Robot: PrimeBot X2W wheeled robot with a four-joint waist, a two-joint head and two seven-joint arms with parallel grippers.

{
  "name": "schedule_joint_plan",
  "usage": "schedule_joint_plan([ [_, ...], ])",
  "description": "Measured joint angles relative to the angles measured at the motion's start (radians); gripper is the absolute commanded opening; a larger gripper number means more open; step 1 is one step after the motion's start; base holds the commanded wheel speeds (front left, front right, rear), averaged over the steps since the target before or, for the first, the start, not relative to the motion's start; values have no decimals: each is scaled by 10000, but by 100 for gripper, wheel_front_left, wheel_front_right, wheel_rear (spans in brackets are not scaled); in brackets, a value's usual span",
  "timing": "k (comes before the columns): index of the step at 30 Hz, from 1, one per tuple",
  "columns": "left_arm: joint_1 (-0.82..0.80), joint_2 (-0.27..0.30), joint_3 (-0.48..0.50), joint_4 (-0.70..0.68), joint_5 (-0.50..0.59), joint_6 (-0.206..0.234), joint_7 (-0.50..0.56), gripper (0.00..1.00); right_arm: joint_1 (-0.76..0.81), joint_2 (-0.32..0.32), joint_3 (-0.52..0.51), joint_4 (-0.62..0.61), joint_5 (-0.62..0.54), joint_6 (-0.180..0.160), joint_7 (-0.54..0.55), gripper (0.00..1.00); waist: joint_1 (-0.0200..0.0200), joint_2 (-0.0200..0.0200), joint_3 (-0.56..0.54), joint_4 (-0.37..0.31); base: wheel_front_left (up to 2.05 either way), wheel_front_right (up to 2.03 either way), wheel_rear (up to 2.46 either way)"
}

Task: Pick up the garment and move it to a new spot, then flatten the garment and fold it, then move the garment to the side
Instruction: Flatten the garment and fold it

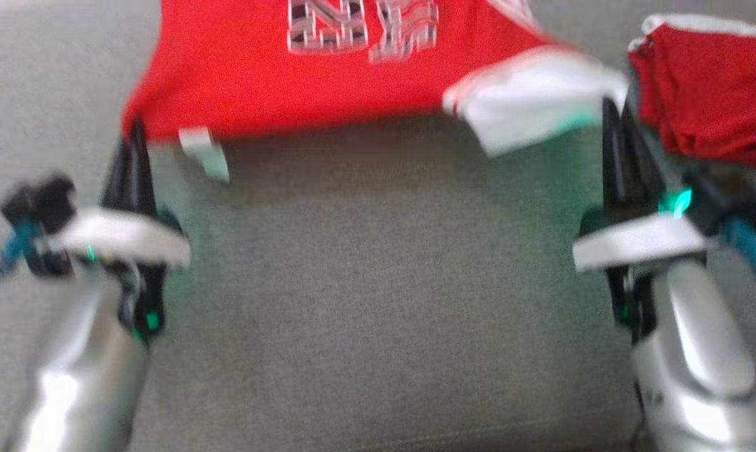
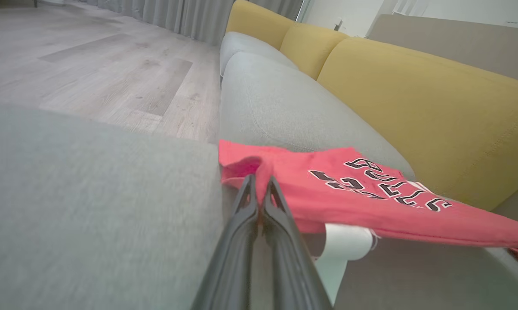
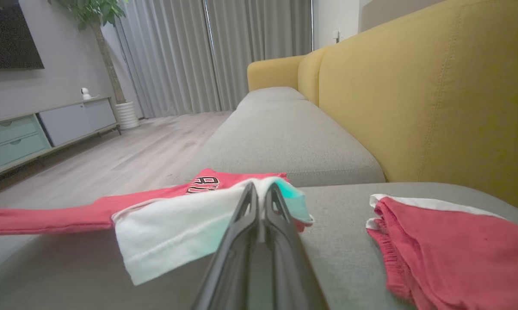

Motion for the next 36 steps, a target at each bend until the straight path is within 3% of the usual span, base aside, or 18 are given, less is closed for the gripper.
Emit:
schedule_joint_plan([
  [5, 2679, -17, 290, -1643, -144, 278, -6, 0, 2240, 96, -90, -1365, 184, 0, 339, 0, 0, 0, -1057, 45, 0, 0, 0],
  [12, 6201, -15, 414, -4483, -130, 1248, -6, 0, 5287, 192, -537, -3722, 270, 0, 1356, 0, 0, 0, -2425, 34, 0, 0, 0],
  [21, 8505, 470, 556, -7511, 40, 2355, 362, 0, 7327, 219, -974, -6161, 274, 0, 2422, 0, 3, 0, -2936, 30, 0, 0, 0],
  [29, 8763, 502, 257, -7492, 23, 2502, 920, 0, 7277, 226, -1049, -5381, 437, 0, 2591, 0, 4, 0, -2814, 240, 0, 0, 0],
  [36, 7827, -10, -27, -6172, -173, 2274, 1060, 0, 6258, 232, -903, -3634, 483, 0, 2533, 0, 4, 0, -2480, 404, 0, 0, 0],
])
